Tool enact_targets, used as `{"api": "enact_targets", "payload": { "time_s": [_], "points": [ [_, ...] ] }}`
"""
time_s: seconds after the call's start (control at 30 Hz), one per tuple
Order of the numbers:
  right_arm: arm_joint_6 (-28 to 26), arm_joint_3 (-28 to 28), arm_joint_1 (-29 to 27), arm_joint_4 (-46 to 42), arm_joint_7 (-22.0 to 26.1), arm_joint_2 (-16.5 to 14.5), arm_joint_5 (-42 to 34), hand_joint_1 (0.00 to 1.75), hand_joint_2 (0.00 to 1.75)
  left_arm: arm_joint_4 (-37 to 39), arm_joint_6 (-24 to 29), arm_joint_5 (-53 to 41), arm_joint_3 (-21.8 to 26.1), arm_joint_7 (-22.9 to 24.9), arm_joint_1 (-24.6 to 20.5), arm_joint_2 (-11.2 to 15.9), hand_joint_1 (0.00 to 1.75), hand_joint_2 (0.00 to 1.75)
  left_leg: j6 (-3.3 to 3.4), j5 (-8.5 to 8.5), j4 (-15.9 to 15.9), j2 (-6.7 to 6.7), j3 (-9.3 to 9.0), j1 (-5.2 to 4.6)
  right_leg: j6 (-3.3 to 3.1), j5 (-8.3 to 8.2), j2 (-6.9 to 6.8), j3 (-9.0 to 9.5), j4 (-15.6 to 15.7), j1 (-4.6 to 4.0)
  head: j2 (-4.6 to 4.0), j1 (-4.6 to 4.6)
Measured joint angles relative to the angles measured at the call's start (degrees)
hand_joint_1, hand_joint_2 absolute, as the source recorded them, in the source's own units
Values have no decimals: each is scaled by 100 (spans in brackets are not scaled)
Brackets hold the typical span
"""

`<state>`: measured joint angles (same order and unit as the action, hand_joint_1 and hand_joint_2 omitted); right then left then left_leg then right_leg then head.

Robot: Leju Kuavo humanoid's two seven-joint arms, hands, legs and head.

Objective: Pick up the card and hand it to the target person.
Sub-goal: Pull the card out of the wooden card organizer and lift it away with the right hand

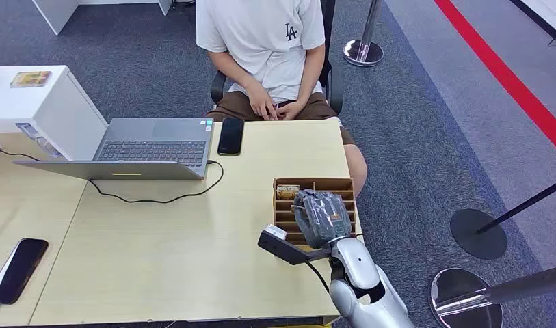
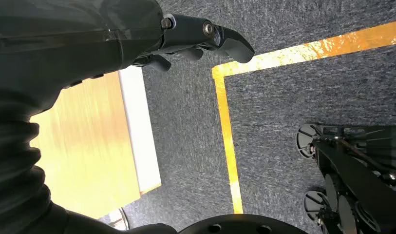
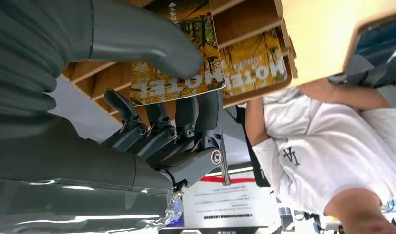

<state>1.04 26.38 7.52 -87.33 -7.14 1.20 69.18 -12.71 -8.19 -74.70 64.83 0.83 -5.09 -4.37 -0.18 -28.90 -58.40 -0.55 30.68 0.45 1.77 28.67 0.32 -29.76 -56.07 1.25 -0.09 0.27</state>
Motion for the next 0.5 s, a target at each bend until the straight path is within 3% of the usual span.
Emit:
{"api": "enact_targets", "payload": {
  "time_s": [0.37, 0.5],
  "points": [
    [74, 0, -27, -456, 114, 119, -19, 150, 175, 0, 30, 10, 0, 5, 0, -13, 0, 175, 0, 0, 0, 0, 0, 0, 0, 0, 0, 0, 0, 0, 0, 1],
    [90, 0, -24, -651, 417, 147, -379, 150, 175, 1, 32, 10, 0, 9, -1, -14, 0, 175, 0, 0, 0, 0, 1, 0, 0, 0, 0, -1, 0, 0, 0, 1]
  ]
}}
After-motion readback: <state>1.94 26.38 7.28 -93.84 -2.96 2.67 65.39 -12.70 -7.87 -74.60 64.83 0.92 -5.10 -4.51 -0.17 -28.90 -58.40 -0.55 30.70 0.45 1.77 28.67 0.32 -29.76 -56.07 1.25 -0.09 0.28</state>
